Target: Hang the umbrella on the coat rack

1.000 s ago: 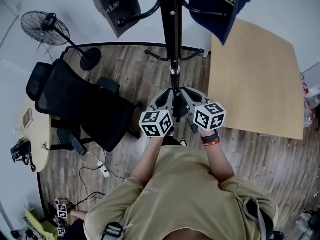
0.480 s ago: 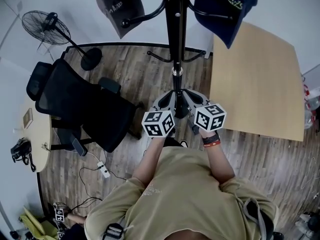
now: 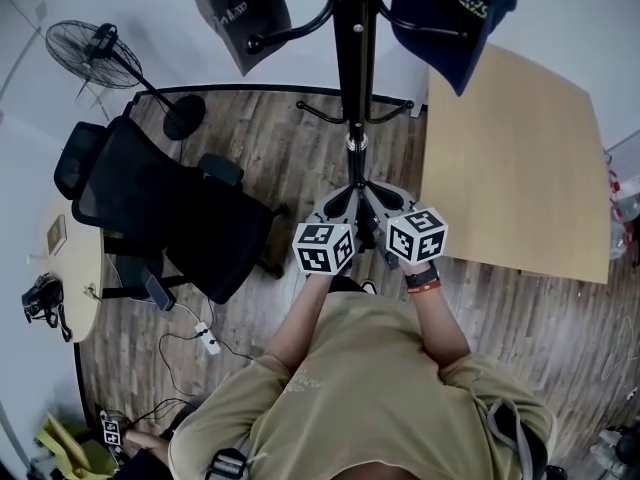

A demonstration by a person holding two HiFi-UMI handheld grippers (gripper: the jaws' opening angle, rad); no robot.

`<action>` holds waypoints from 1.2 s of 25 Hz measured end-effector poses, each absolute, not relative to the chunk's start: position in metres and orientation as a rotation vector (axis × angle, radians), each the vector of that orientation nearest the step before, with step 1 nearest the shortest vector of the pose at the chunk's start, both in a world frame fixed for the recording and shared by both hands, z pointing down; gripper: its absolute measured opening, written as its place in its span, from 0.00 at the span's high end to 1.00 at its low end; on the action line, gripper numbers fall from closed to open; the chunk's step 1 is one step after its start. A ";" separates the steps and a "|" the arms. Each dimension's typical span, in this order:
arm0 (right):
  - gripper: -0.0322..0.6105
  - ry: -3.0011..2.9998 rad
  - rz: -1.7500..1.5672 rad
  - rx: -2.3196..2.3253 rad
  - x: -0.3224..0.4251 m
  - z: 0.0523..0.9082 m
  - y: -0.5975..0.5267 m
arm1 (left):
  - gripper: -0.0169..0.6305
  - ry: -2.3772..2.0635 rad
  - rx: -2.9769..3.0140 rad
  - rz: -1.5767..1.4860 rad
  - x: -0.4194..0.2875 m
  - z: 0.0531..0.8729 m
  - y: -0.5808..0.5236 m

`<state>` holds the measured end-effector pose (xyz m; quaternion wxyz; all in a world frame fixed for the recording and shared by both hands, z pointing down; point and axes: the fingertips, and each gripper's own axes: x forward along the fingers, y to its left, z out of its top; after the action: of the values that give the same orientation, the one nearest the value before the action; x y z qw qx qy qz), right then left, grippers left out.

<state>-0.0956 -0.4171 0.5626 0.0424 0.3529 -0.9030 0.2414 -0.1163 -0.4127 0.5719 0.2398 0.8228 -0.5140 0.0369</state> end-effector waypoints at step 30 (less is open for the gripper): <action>0.93 -2.748 0.630 1.222 -0.056 0.547 -0.392 | 0.94 -1.528 2.347 0.097 -0.112 0.543 -0.384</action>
<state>-0.0562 -0.3917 0.5471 0.0345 0.3976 -0.8937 0.2050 -0.1119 -0.3835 0.5432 0.1687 0.8255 -0.5374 0.0341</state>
